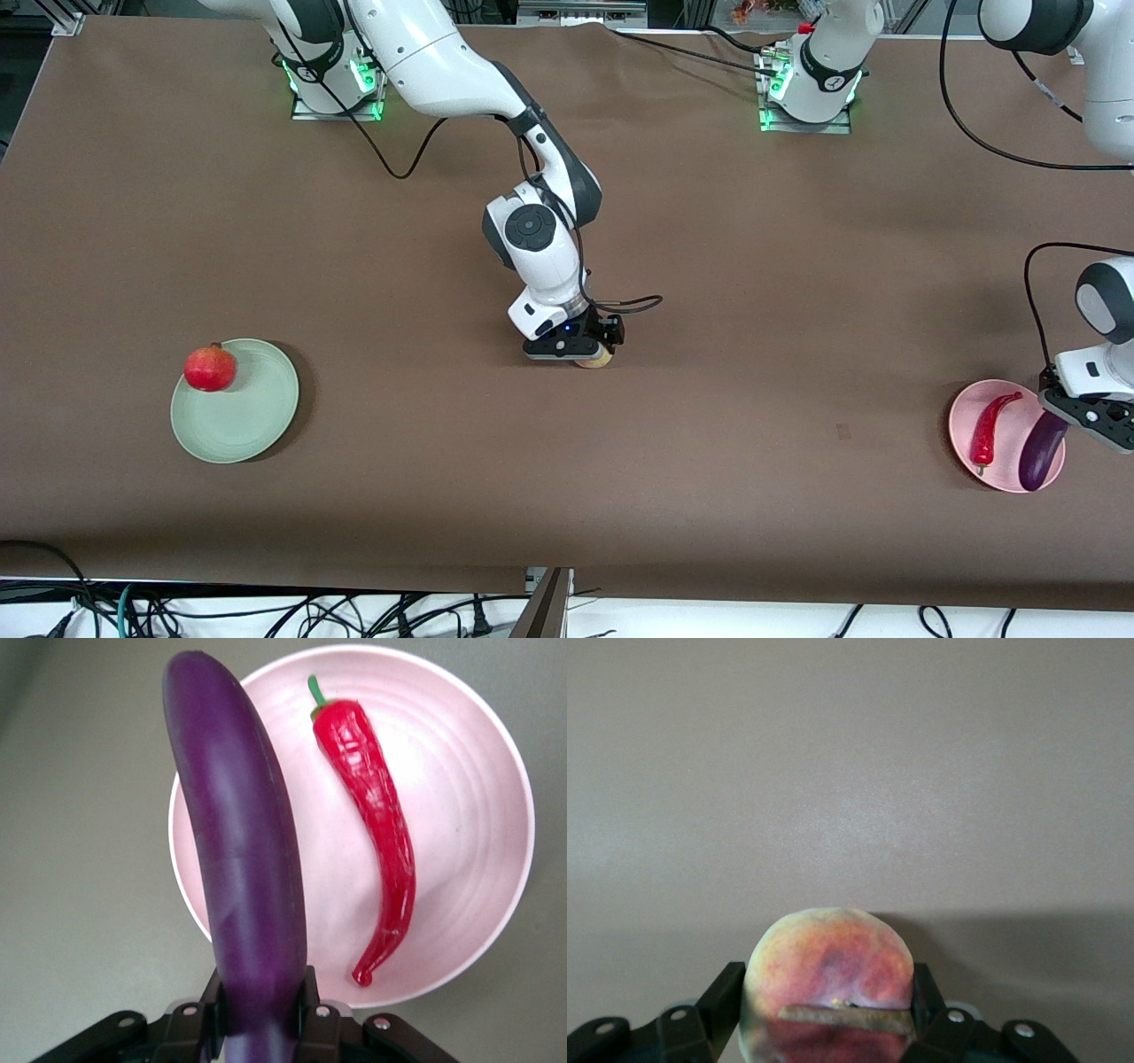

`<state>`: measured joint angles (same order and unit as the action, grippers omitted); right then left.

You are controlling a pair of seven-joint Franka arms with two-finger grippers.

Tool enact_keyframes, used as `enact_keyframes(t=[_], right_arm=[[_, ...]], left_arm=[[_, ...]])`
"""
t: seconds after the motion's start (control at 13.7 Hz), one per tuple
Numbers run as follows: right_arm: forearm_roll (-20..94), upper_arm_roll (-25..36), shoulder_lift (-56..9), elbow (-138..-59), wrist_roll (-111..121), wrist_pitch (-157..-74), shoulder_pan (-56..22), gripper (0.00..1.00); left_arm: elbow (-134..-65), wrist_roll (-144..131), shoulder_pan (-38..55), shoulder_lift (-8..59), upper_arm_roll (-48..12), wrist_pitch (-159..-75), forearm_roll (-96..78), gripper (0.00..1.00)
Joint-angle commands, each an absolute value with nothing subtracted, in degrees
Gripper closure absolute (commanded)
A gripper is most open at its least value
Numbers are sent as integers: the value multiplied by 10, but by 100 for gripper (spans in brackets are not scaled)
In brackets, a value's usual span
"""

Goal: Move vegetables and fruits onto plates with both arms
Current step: 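Drop the eggplant from the left gripper while the right gripper lifts the peach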

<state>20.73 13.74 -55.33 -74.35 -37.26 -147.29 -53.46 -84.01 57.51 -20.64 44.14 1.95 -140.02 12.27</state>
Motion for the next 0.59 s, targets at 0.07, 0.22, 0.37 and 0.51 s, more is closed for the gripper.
enact_keyframes(t=[0.07,0.22,0.37,0.51], right_arm=[[195,155,-541,-743,-371,-1450,-525,80],[197,177,-504,-738,-335,-1346,-486,81],[202,173,-475,-738,-219,-1265,-416,81],[202,175,-460,-740,-68,-1200,-348,82]], left_arm=[[-794,582,-207,475,17,-1404,127,55],[-796,579,-202,468,4,-1386,127,0],[-795,580,-206,463,-8,-1370,127,0],[-791,579,-204,446,-24,-1327,125,0]])
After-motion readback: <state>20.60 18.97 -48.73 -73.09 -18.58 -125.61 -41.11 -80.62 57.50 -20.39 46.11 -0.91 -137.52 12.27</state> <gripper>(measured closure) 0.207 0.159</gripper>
